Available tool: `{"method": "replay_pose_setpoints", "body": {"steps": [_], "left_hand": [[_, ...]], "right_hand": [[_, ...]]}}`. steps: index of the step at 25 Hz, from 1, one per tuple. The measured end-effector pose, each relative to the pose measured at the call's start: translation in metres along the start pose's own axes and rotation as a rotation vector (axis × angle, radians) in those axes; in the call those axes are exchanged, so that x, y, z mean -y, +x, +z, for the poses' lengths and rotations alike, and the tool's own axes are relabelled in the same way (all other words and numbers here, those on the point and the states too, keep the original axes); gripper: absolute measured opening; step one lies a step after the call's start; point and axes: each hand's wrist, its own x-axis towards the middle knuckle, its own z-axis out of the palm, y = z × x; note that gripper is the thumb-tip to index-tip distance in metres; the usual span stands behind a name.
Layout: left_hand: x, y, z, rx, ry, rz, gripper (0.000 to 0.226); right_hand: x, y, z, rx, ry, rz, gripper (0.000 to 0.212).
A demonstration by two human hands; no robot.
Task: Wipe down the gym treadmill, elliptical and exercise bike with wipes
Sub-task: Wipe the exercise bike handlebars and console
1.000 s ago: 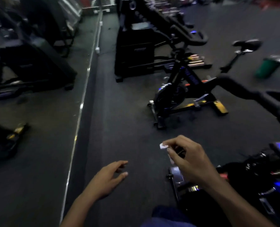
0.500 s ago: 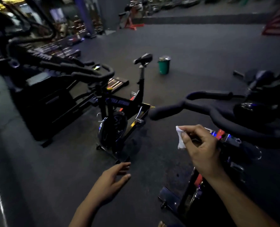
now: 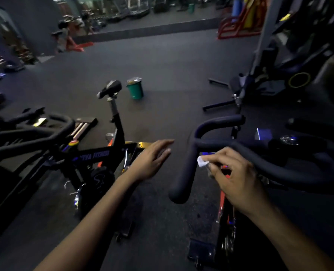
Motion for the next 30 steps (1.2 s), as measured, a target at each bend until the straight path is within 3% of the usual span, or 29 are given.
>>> {"method": "replay_pose_setpoints", "body": {"steps": [6, 11, 16, 20, 24, 30], "left_hand": [[-0.023, 0.136, 0.024, 0.272, 0.031, 0.465, 0.054], [-0.016, 0.183, 0.041, 0.508, 0.085, 0.706, 0.06], [-0.012, 0.188, 0.048, 0.51, 0.151, 0.727, 0.063], [-0.016, 0.182, 0.043, 0.553, 0.207, 0.689, 0.067], [-0.014, 0.177, 0.042, 0.557, 0.157, 0.645, 0.065], [-0.009, 0.181, 0.044, 0.566, 0.127, 0.639, 0.064]], "right_hand": [[0.01, 0.066, 0.02, 0.124, -0.383, 0.104, 0.017], [0.024, 0.102, 0.057, 0.506, -0.608, 0.271, 0.022], [0.053, 0.102, 0.056, 0.57, -0.734, 0.456, 0.025], [0.122, 0.082, 0.032, 0.7, -0.714, 0.477, 0.024], [0.173, 0.056, 0.022, 0.69, -0.684, 0.483, 0.021], [0.181, 0.055, 0.02, 0.676, -0.617, 0.553, 0.021]]}}
